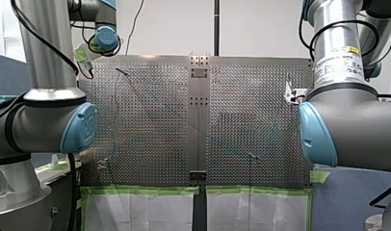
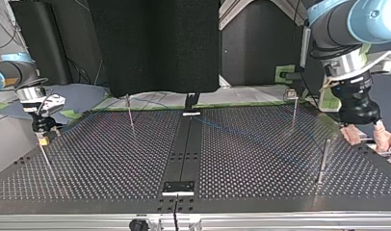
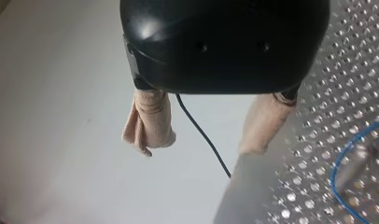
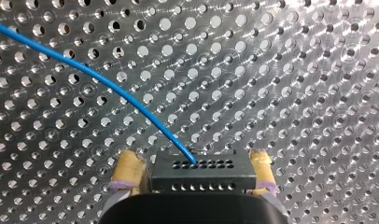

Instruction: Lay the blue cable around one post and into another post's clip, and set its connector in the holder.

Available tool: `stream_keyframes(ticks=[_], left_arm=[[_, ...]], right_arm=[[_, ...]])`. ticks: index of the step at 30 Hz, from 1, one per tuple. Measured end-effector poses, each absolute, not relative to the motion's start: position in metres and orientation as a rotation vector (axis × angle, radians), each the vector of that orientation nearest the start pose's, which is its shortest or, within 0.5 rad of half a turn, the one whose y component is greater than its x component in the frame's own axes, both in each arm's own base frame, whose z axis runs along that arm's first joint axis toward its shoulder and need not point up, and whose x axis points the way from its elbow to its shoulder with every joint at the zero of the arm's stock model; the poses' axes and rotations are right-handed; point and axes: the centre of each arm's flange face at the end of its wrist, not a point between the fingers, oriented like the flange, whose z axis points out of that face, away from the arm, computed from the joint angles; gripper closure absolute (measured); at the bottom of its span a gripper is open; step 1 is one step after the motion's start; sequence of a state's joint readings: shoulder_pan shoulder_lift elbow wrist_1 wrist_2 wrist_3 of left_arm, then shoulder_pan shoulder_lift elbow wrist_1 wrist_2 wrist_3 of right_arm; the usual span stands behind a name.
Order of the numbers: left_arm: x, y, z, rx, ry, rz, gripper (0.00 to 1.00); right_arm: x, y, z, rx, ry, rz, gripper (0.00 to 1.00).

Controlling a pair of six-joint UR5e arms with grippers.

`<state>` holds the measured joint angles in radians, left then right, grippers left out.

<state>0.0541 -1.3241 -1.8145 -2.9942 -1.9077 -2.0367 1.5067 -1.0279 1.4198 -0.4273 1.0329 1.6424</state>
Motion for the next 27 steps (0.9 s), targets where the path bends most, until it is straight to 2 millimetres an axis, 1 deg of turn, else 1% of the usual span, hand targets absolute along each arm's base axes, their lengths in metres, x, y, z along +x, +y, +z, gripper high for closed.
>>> stream_keyframes(ticks=[8,13,20,27], left_arm=[[0.416,-0.089,0.498,-0.570,1.368,-0.043,0.02],[0.420,-0.093,0.496,-0.553,1.418,0.009,0.02],[0.413,-0.096,0.490,-0.536,1.488,0.101,0.02],[0.406,-0.099,0.485,-0.490,1.560,0.159,0.02]], right_arm=[[0.141,-0.681,0.280,1.508,-0.977,1.606,0.00],[0.141,-0.681,0.280,1.508,-0.978,1.606,0.00],[0.141,-0.681,0.280,1.508,-0.977,1.606,0.00],[0.141,-0.681,0.280,1.508,-0.977,1.606,0.00]])
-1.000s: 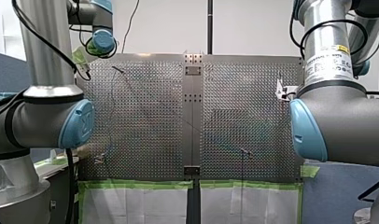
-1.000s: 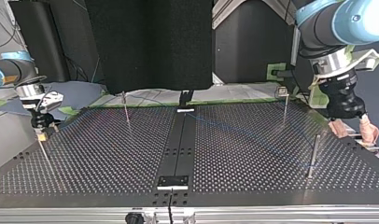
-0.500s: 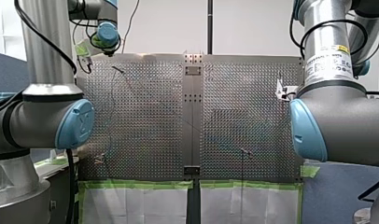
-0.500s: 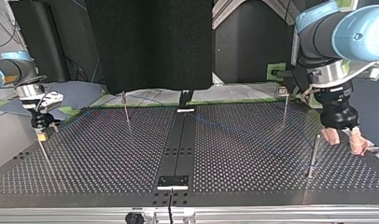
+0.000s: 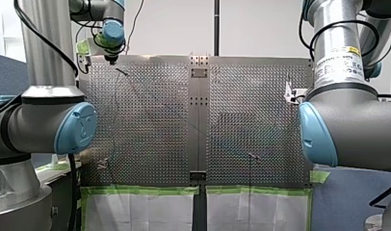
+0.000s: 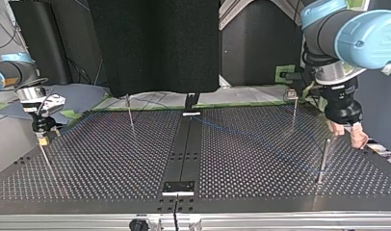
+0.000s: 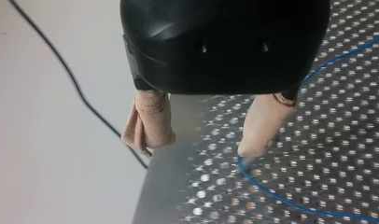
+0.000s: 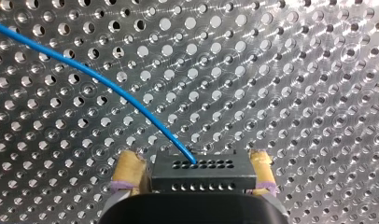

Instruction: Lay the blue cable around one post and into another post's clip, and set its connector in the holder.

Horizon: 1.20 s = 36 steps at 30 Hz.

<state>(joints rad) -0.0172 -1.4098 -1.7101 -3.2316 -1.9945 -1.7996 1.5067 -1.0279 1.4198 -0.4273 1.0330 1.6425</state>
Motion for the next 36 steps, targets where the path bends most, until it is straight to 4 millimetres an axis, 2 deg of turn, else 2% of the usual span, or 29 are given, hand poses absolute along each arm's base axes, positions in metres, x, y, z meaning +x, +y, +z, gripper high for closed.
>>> stream_keyframes(ticks=[20,36], left_arm=[[0.385,-0.106,0.472,-0.319,1.771,0.316,0.02],[0.381,-0.109,0.471,-0.184,1.817,0.420,0.02]], right_arm=[[0.141,-0.681,0.280,1.508,-0.977,1.606,0.00],[0.141,-0.681,0.280,1.508,-0.977,1.606,0.00]])
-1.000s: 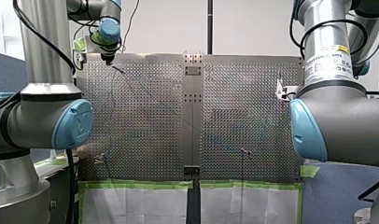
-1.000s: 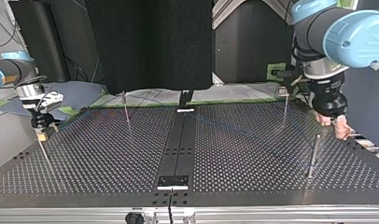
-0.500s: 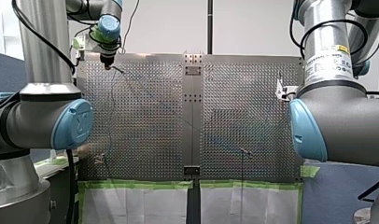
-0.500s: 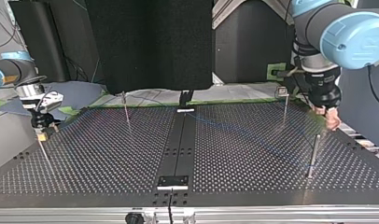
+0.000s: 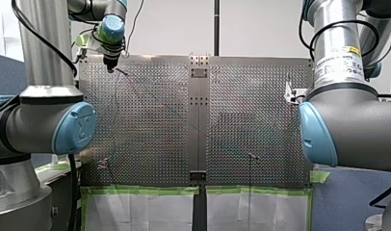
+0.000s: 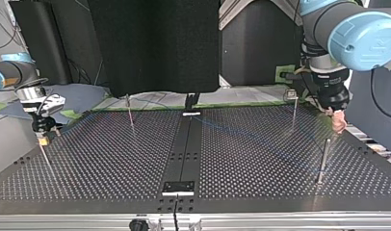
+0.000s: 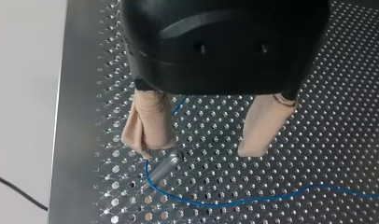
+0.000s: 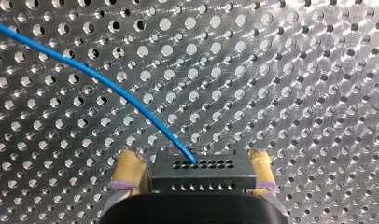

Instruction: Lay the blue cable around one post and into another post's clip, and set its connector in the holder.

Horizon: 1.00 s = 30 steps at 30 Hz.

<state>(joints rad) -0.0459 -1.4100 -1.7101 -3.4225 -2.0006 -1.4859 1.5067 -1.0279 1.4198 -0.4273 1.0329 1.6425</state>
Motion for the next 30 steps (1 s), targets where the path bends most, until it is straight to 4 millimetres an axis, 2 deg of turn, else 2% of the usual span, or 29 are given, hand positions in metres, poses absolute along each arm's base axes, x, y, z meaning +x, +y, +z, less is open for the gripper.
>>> stream_keyframes(ticks=[17,30], left_arm=[[0.3802,-0.1121,0.4709,-0.067,1.835,0.503,0.02],[0.3795,-0.1144,0.4708,-0.060,1.835,0.499,0.02]], right_arm=[[0.1410,-0.6815,0.2800,1.508,-0.978,1.606,0.00],[0.1410,-0.6815,0.2800,1.508,-0.977,1.606,0.00]])
